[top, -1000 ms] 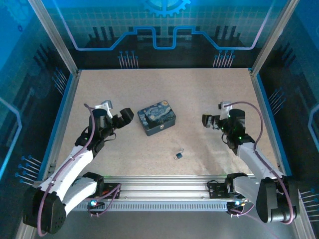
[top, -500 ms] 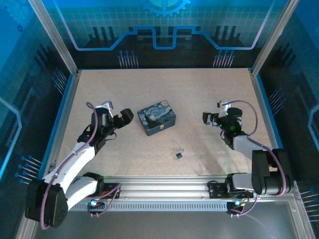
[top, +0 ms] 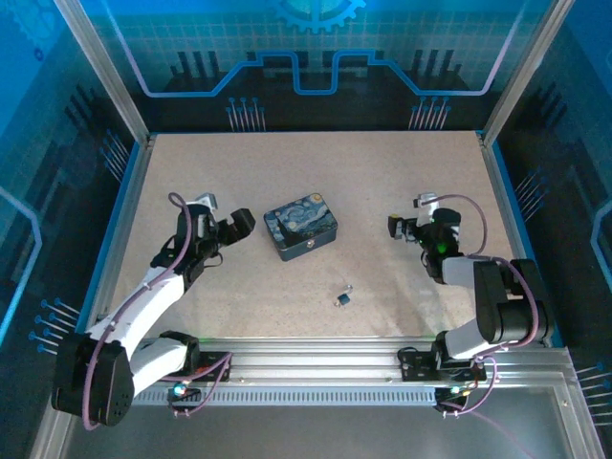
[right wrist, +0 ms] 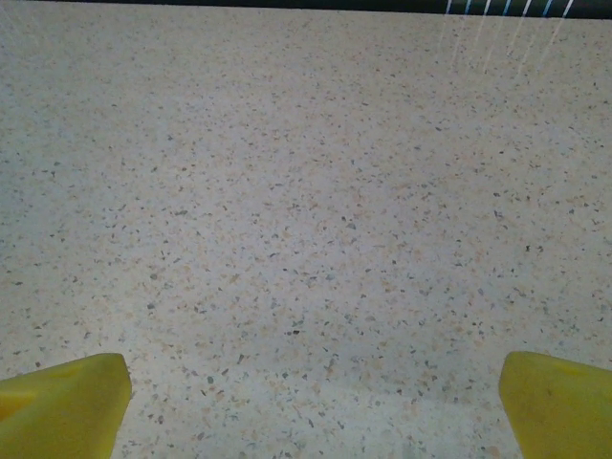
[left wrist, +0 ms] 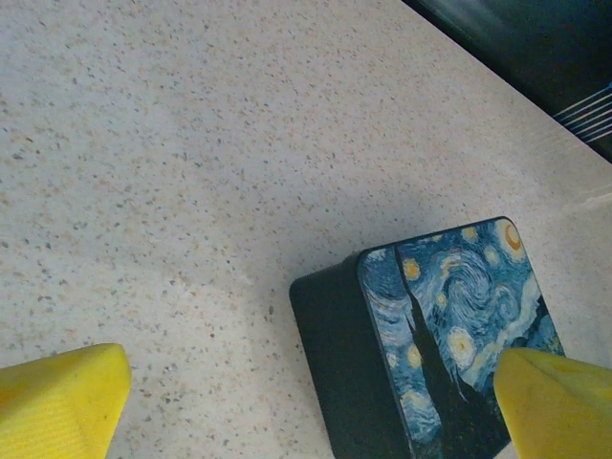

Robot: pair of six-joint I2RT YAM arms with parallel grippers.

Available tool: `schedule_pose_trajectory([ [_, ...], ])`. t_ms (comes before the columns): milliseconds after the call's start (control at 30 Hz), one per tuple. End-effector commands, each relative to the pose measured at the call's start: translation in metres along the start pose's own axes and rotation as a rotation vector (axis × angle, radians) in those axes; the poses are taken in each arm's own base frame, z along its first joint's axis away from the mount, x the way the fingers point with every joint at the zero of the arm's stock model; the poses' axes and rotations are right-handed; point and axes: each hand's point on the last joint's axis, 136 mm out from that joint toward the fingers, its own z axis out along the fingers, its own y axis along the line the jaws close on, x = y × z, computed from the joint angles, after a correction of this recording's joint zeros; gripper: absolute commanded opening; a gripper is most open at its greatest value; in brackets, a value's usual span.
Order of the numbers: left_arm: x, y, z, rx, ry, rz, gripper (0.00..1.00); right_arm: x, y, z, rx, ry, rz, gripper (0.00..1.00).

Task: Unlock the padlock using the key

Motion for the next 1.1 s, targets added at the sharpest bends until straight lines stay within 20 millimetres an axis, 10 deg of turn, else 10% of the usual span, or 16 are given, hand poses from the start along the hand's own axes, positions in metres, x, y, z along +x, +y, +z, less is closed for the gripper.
schedule_pose_trajectory([
  [0, -0.016, 0.005, -0.003, -0.050, -0.049, 0.065, 0.99, -0.012, 0.000, 0.001, 0.015, -0.048, -0.037, 1.00],
  [533, -0.057, 0.046, -0.012, -0.246, -0.330, 0.437, 0.99, -0.012, 0.004, 0.002, 0.017, -0.049, -0.058, 1.00],
  [1067, -0.057, 0.086, 0.027, -0.242, -0.386, 0.455, 0.99, -0.012, 0.004, 0.002, 0.017, -0.050, -0.058, 1.00],
])
